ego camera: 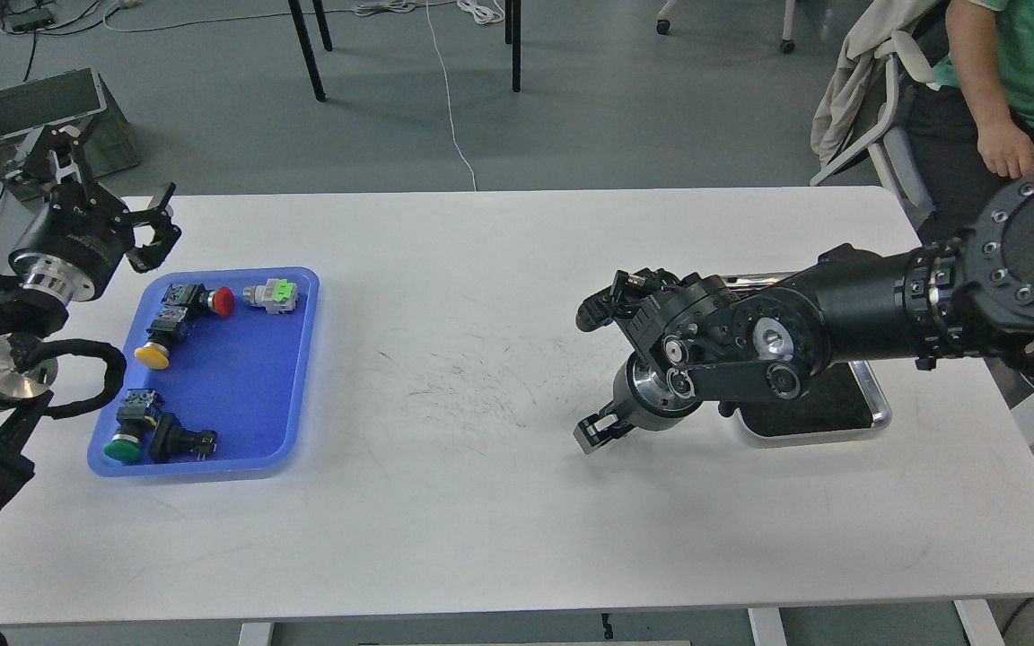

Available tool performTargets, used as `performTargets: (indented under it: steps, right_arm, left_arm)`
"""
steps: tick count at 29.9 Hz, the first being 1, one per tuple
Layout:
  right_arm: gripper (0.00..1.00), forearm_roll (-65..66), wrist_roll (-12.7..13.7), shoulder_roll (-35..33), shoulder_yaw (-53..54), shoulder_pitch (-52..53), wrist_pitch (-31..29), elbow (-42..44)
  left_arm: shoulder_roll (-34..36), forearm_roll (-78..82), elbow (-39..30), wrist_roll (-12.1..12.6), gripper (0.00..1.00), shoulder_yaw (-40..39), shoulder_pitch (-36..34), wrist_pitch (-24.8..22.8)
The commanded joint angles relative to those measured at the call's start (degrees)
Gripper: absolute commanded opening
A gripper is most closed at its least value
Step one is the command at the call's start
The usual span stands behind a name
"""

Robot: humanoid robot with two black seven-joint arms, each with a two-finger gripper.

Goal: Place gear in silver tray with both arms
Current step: 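Grasp the gear with the right gripper and lift it, then lower the gear into the silver tray and open the right gripper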

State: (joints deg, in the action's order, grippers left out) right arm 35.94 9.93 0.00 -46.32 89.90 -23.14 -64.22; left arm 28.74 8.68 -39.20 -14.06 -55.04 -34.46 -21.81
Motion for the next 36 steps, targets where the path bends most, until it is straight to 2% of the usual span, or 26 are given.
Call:
performTargets:
  steps: [1, 7, 10, 16, 20, 22, 25, 29, 36]
  right_arm:
    - [0.53, 1.1, 0.1, 0.0, -0.1, -0.1, 0.0, 0.4]
    - [0.45, 2.2, 0.8, 0.0, -0.1, -0.2, -0.1, 0.8]
    - [0.31, 2.2, 0.7, 0.0, -0.1, -0.3, -0.1, 0.7]
    - [0.28, 2.2, 0.7, 0.0, -0.1, -1.2, -0.1, 0.8]
    - [0.16, 2.2, 0.8, 0.0, -0.1, -1.3, -0.1, 0.9]
    - [0.04, 2.1, 0.7, 0.0, 0.4, -0.9, -0.1, 1.0]
    - [0.01, 1.7, 0.7, -0.1, 0.8, 0.6, -0.1, 2.2]
    - [0.01, 2.2, 0.6, -5.6, 2.1, 4.1, -0.1, 1.0]
    - [0.01, 7.7, -0.1, -21.2, 2.1, 7.0, -0.1, 1.1]
  left_arm:
    - [-0.1, 0.0, 0.0, 0.0, 0.98, 0.0, 0.0, 0.0]
    - [-0.1, 0.0, 0.0, 0.0, 0.98, 0.0, 0.0, 0.1]
    - [0.0, 0.0, 0.0, 0.0, 0.98, 0.0, 0.0, 0.1]
    - [0.0, 0.0, 0.0, 0.0, 0.98, 0.0, 0.0, 0.1]
    - [0.0, 0.0, 0.1, 0.0, 0.98, 0.0, 0.1, 0.1]
    - [0.0, 0.0, 0.1, 0.0, 0.98, 0.0, 0.3, 0.1]
    - [0.1, 0.0, 0.1, 0.0, 0.98, 0.0, 0.4, 0.1]
    - [0.0, 0.0, 0.1, 0.1, 0.98, 0.0, 0.4, 0.2]
    - [0.0, 0.0, 0.1, 0.1, 0.98, -0.1, 0.4, 0.2]
